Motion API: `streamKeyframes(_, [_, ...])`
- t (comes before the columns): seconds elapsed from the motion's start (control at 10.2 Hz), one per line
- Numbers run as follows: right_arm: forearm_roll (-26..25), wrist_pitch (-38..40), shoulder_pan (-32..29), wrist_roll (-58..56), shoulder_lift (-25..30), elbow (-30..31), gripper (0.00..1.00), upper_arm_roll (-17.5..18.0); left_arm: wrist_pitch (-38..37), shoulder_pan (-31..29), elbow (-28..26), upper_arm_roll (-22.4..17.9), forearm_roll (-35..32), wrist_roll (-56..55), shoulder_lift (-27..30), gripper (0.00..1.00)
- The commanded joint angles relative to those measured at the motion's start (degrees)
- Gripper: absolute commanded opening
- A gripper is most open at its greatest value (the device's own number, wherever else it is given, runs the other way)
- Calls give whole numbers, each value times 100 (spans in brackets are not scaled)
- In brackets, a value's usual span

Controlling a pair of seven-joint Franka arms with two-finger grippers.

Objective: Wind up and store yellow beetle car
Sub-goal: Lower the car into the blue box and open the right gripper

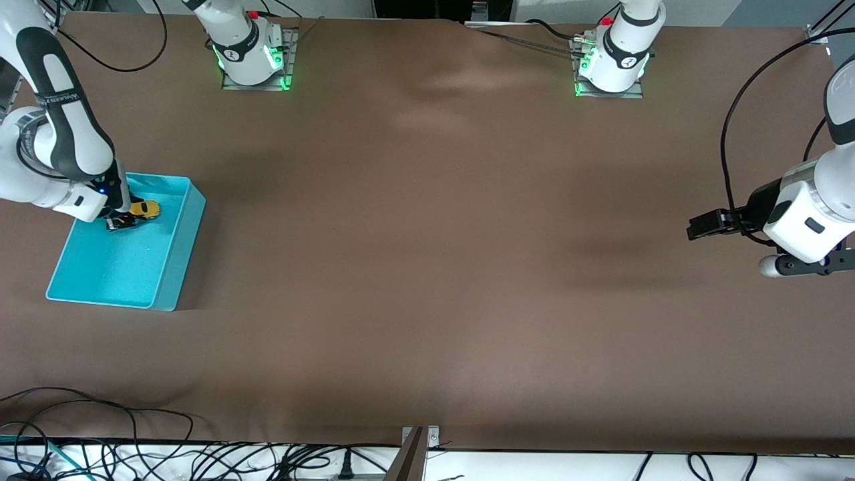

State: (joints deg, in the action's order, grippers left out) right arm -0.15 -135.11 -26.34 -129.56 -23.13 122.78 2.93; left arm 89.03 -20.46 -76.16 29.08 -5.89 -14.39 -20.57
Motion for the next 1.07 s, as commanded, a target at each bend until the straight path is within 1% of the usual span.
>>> streamKeyframes(0.0, [189,-77,-126,-140,-78,-17,43,85,-105,-11,57,10,158,121,80,100])
streamKeyframes(0.1, [190,-16,-135,-131,-69,-26,61,85,-105,-11,92,10,167,121,80,100])
streamKeyframes(0.29, [251,115,-135,-113,-26,-60,87,76,-105,-19,136,2,141,112,80,100])
streamKeyframes(0.39, [382,281,-135,-157,1,-148,100,76,-114,-54,197,-7,158,121,80,100])
streamKeyframes(0.59, [384,764,-117,-140,141,-420,100,76,-140,-55,207,2,141,112,150,100])
streamKeyframes(0.78, [392,1064,-108,-61,553,-439,100,119,-140,-55,198,2,149,112,168,100])
streamKeyframes(0.88, [401,1144,-108,61,755,-439,100,207,-140,-55,198,-16,149,103,168,100])
streamKeyframes(0.98, [401,1179,-108,332,931,-439,100,216,-140,-55,198,-33,141,103,159,100])
